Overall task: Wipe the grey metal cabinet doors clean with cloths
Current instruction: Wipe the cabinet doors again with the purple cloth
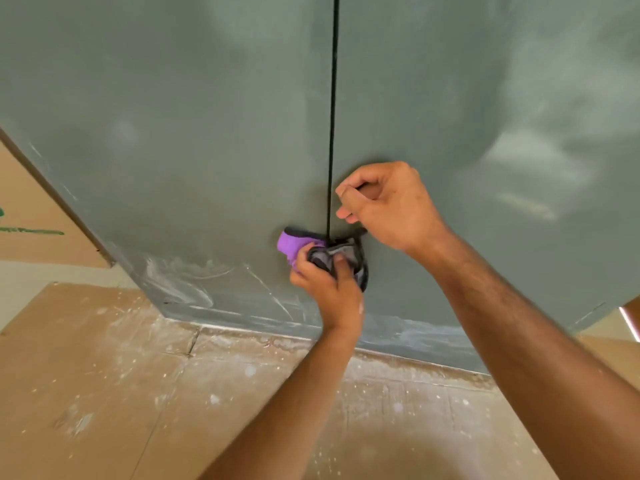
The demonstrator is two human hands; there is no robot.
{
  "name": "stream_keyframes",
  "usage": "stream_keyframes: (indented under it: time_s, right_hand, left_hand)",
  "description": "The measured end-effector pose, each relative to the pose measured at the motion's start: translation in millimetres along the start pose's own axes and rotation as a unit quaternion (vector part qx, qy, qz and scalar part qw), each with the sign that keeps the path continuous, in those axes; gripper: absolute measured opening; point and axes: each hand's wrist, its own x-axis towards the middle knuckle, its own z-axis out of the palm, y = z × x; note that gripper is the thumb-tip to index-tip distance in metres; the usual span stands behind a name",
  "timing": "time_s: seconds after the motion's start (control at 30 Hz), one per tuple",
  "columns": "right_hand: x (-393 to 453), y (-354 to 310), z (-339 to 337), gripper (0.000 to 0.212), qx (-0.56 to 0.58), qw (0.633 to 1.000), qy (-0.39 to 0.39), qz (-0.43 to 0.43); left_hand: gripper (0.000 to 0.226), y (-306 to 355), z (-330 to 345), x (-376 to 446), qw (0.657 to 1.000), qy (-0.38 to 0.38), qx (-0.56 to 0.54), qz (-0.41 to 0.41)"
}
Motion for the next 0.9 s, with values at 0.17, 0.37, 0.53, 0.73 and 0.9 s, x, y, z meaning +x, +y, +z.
stream_keyframes:
  time_s: [0.17, 0.37, 0.53, 0.73, 0.9]
  right_hand:
    - [-1.3, -4.9, 9.4, 0.017, -0.045, 0.999, 0.003, -0.005]
    - [2.2, -10.7, 36.0, 0.017, -0.046, 0.998, -0.017, -0.039]
    - [7.3, -19.2, 49.3, 0.018, -0.104, 0.994, 0.015, -0.008]
    - [11.2, -22.8, 64.0, 0.021, -0.085, 0.993, 0.075, 0.019]
    - [11.2, -20.1, 75.8, 0.033, -0.102, 0.986, 0.133, 0.016]
  left_hand:
    - [0.055, -45.1, -42.7, 32.2, 0.98, 0.058, -0.03, -0.188]
    - [0.053, -26.4, -59.3, 57.0, 0.991, 0.038, 0.111, 0.058]
    - [0.049, -76.1, -99.6, 47.5, 0.962, -0.1, 0.254, 0.028]
    - [0.054, -30.3, -92.2, 88.2, 0.965, 0.027, 0.21, 0.155]
    - [0.055, -71.6, -151.4, 109.1, 0.793, -0.179, 0.458, 0.36]
